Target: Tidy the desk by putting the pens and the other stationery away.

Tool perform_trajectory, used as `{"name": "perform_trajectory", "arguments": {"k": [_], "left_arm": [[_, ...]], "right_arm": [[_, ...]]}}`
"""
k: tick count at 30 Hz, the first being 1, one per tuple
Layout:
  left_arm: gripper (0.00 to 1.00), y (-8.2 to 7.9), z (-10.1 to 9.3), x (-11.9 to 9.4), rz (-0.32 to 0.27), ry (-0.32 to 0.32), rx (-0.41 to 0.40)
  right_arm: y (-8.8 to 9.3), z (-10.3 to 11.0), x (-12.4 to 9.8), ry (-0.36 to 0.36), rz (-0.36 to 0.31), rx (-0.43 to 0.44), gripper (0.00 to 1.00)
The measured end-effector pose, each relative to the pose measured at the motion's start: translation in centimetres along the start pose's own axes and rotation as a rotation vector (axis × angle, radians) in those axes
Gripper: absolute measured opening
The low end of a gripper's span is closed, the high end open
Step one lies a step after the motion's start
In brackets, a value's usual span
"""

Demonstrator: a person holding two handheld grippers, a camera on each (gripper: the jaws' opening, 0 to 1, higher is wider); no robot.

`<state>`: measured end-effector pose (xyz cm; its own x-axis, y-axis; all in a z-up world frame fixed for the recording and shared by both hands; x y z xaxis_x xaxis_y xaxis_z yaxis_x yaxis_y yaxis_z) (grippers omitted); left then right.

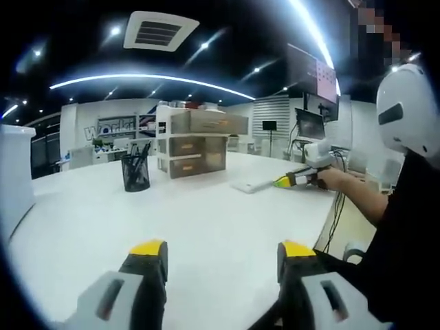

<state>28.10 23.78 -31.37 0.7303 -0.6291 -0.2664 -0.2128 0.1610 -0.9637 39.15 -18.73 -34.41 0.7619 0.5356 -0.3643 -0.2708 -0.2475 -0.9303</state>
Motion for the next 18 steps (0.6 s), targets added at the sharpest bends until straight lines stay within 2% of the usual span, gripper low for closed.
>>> {"name": "perform_trajectory", "arguments": {"k": [10,18], "left_arm": [[0.64,-0.5,-0.4,0.2,-0.01,0.018,0.009],[0.64,-1.0,-1.1,0.8,-0.019,0.042,0.027]], "right_arm": [[-0.5,0.5,-0.3,0.02,0.006,-0.005,0.0],[-1.8,0.9,-1.0,0.077,-0.01,-0.031,0.0]]}}
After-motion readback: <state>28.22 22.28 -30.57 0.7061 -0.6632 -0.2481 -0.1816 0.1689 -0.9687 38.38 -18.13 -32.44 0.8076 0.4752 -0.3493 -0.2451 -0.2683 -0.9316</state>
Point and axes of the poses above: the point that each gripper's makers call its tool centre point, and the gripper's own axes: x roughly forward along the fingers, z roughly to its left, y roughly out of its underside, the point moved 10 cm from there along -x, roughly backward along the fingers, and after that the axes turned 1 degree about z, right-handed, at the moved point
